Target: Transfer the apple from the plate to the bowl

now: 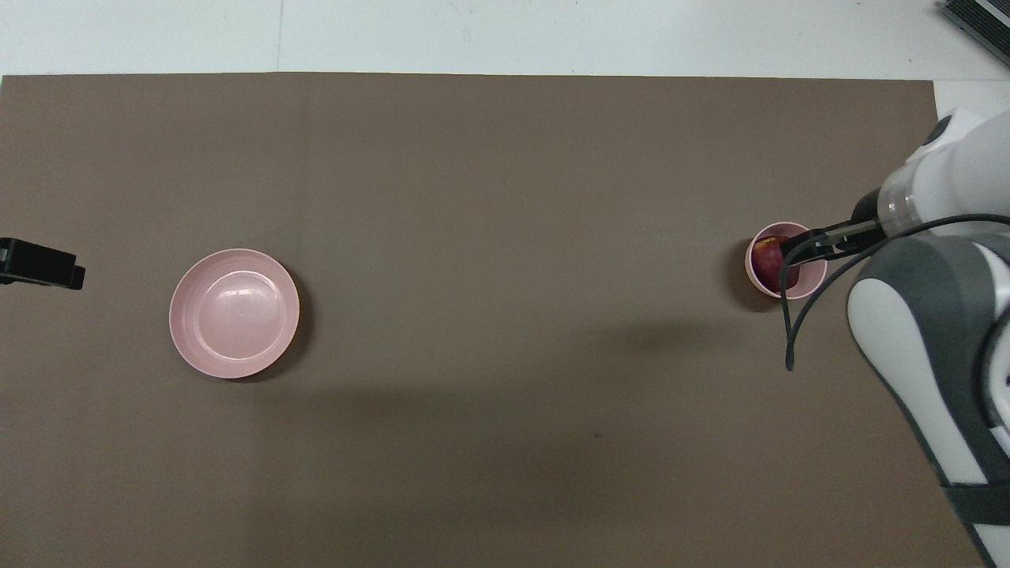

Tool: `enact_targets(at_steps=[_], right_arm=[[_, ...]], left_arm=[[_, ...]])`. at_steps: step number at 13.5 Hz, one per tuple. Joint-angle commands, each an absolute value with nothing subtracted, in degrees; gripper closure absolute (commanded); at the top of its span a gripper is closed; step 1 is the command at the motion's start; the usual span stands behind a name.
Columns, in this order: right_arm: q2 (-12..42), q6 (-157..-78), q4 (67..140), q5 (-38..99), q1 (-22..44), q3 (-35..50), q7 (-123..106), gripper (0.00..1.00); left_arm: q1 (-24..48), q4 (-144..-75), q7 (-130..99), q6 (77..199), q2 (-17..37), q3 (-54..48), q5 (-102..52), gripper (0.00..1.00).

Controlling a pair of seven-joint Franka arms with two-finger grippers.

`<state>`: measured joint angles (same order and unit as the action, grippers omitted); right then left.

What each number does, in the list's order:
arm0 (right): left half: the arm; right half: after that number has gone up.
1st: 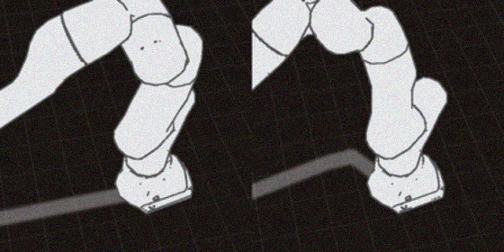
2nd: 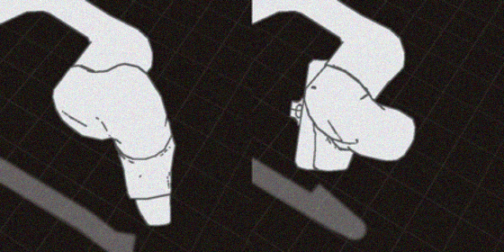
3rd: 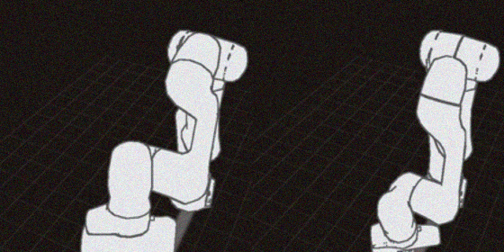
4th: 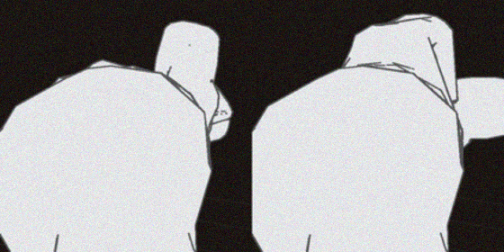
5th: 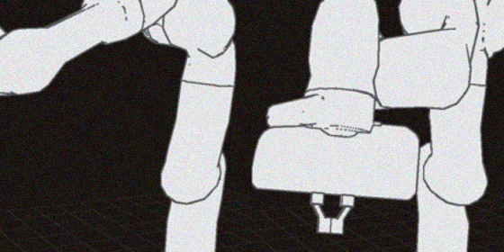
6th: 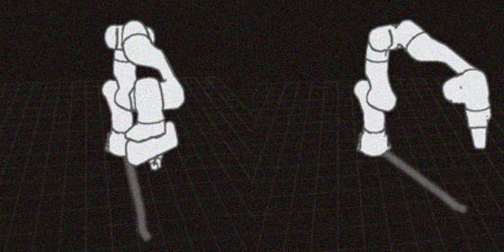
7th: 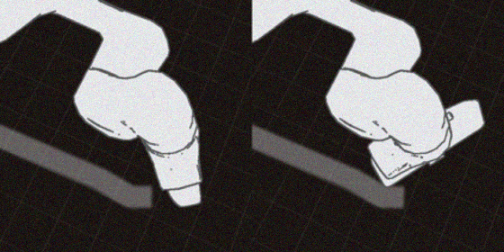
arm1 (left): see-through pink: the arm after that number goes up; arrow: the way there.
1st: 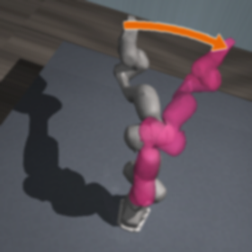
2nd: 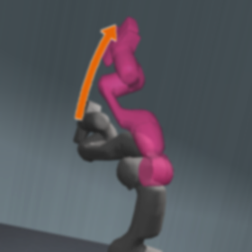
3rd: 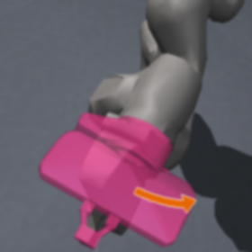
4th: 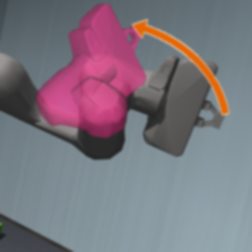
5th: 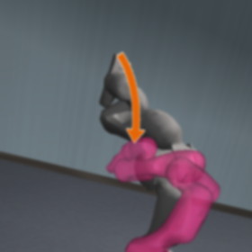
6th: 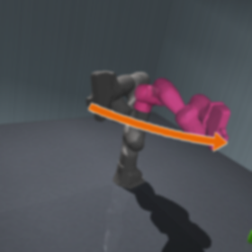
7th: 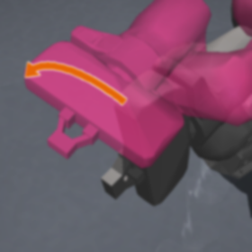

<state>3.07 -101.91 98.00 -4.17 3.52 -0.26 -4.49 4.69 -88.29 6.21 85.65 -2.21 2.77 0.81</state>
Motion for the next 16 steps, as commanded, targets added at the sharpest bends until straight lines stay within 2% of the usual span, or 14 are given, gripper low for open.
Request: enact_targets(at_steps=[1, 4, 7, 13, 16], right_arm=[[0.2, -95.8, 93.5, -1.8, 2.6, -0.5, -2.9, 0.0], [-0.8, -88.4, 88.0, -1.9, 1.4, -1.8, -3.0, 0.0], [-3.9, -86.2, 87.1, -1.8, 0.4, -3.2, -3.0, 0.0], [-7.8, -87.1, 94.1, -2.1, 0.5, -4.8, -3.7, 0.0], [-7.9, -87.1, 94.5, -2.0, 0.4, -4.8, -6.1, 0.0]], left_arm=[[4.0, -88.2, 6.6, 84.7, -2.7, 2.5, 1.0, 0.0], [4.0, -88.2, 6.6, 84.7, -2.7, 2.5, 1.0, 0.0], [4.0, -88.2, 6.6, 84.7, -2.7, 2.5, 1.0, 0.0], [4.0, -88.2, 6.6, 84.7, -2.7, 2.5, 1.0, 0.0], [4.0, -88.2, 6.6, 84.7, -2.7, 2.5, 1.0, 0.0]])
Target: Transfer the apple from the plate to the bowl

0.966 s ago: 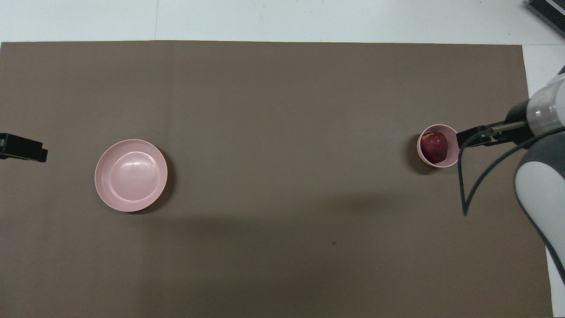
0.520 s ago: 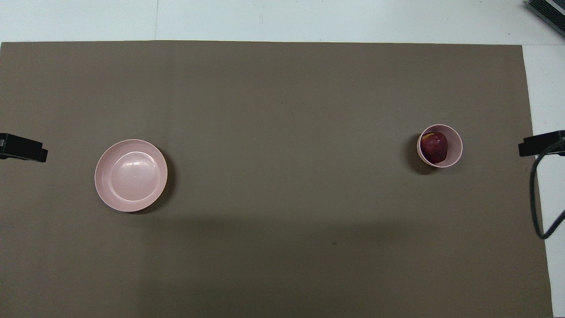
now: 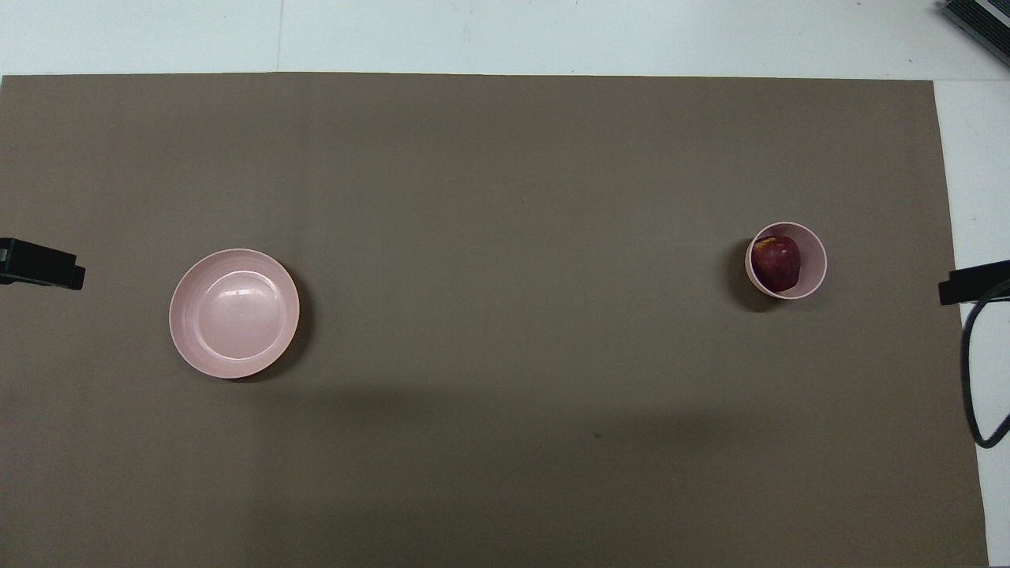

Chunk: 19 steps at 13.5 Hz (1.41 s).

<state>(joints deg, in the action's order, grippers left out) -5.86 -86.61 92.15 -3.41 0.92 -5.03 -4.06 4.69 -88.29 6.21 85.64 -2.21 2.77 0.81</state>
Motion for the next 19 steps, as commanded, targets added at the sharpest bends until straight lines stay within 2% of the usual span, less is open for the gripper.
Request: enact_targets(at_steps=[1, 4, 7, 10, 12, 15, 19], right_arm=[[-7.9, -86.8, 94.5, -2.0, 0.4, -4.8, -6.9, 0.0], [-8.9, -85.4, 95.4, -1.9, 0.5, -4.8, -6.9, 0.0], [-12.1, -84.2, 99.8, -0.9, 1.2, -4.8, -6.2, 0.0], [-12.1, -84.2, 99.8, -0.9, 1.3, -4.4, -5.6, 0.0], [-11.1, -84.9, 98.4, -1.1, 1.1, -4.4, -5.9, 0.0], [-7.0, -84.4, 92.4, -1.3, 0.1, -4.9, -5.9, 0.0], [-6.9, -84.3, 92.4, -1.2, 0.1, -4.9, -6.3, 0.0]], left_arm=[[4.0, -88.2, 6.6, 84.7, -2.7, 2.5, 1.0, 0.0], [4.0, -88.2, 6.6, 84.7, -2.7, 2.5, 1.0, 0.0], [4.0, -88.2, 6.6, 84.7, -2.7, 2.5, 1.0, 0.0], [4.0, -88.2, 6.6, 84.7, -2.7, 2.5, 1.0, 0.0], [4.0, -88.2, 6.6, 84.7, -2.7, 2.5, 1.0, 0.0], [4.0, -88.2, 6.6, 84.7, -2.7, 2.5, 1.0, 0.0], [4.0, -88.2, 6.6, 84.7, -2.7, 2.5, 1.0, 0.0]])
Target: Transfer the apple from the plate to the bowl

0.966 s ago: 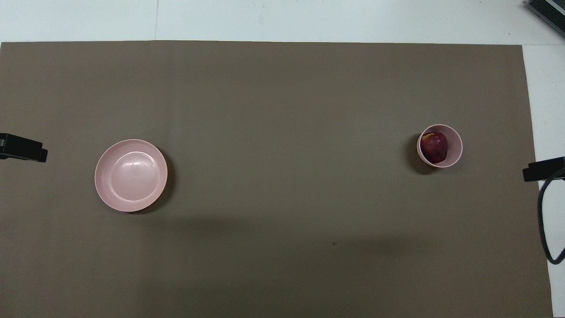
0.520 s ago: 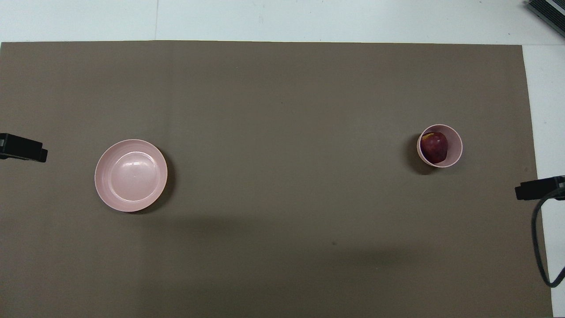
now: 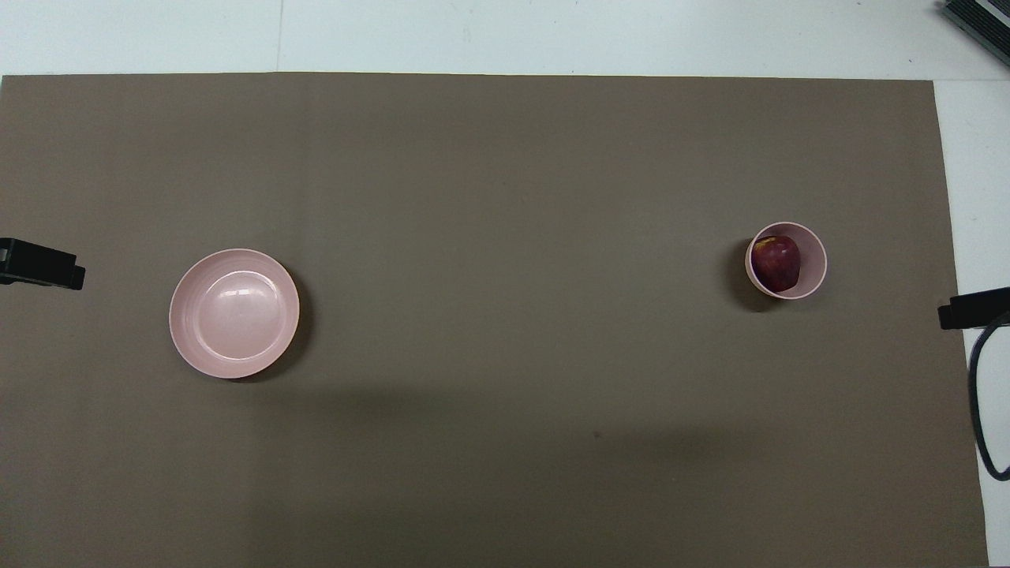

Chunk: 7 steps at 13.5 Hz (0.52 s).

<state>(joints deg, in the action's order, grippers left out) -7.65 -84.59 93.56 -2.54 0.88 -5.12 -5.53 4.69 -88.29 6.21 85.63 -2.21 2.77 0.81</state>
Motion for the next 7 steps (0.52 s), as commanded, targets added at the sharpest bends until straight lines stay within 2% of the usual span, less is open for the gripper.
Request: enact_targets(at_steps=[1, 7], right_arm=[[-7.0, -84.4, 92.6, -1.3, 0.4, -4.8, -6.3, 0.0], [-7.6, -84.4, 93.4, -1.8, 2.5, -5.4, -7.6, 0.0]], left_arm=[[4.0, -88.2, 6.6, 84.7, -2.7, 2.5, 1.0, 0.0], [4.0, -88.2, 6.6, 84.7, -2.7, 2.5, 1.0, 0.0]])
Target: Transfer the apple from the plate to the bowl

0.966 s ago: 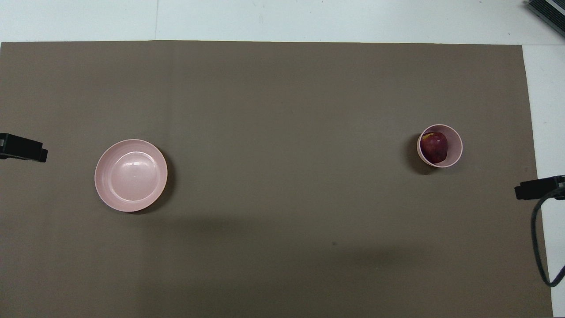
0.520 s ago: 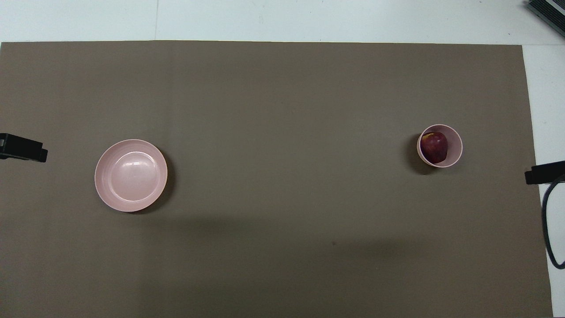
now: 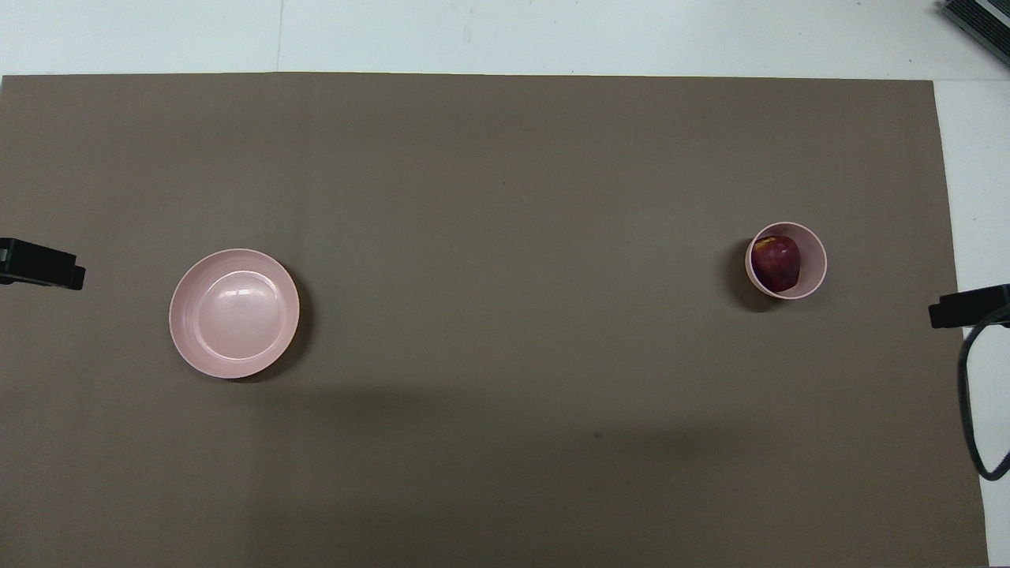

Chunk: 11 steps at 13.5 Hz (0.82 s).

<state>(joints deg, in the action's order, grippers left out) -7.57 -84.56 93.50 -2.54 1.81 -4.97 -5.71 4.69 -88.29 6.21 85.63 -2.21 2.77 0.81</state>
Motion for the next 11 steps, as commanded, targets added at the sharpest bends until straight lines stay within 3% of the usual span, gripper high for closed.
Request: enact_targets(at_steps=[1, 11], right_arm=[[-7.6, -84.4, 93.4, -1.8, 3.6, -7.1, -8.6, 0.0], [-7.7, -82.3, 93.5, -1.8, 3.5, -7.0, -8.2, 0.0]], left_arm=[[4.0, -88.2, 6.6, 84.7, -2.7, 2.5, 1.0, 0.0], [4.0, -88.2, 6.6, 84.7, -2.7, 2.5, 1.0, 0.0]])
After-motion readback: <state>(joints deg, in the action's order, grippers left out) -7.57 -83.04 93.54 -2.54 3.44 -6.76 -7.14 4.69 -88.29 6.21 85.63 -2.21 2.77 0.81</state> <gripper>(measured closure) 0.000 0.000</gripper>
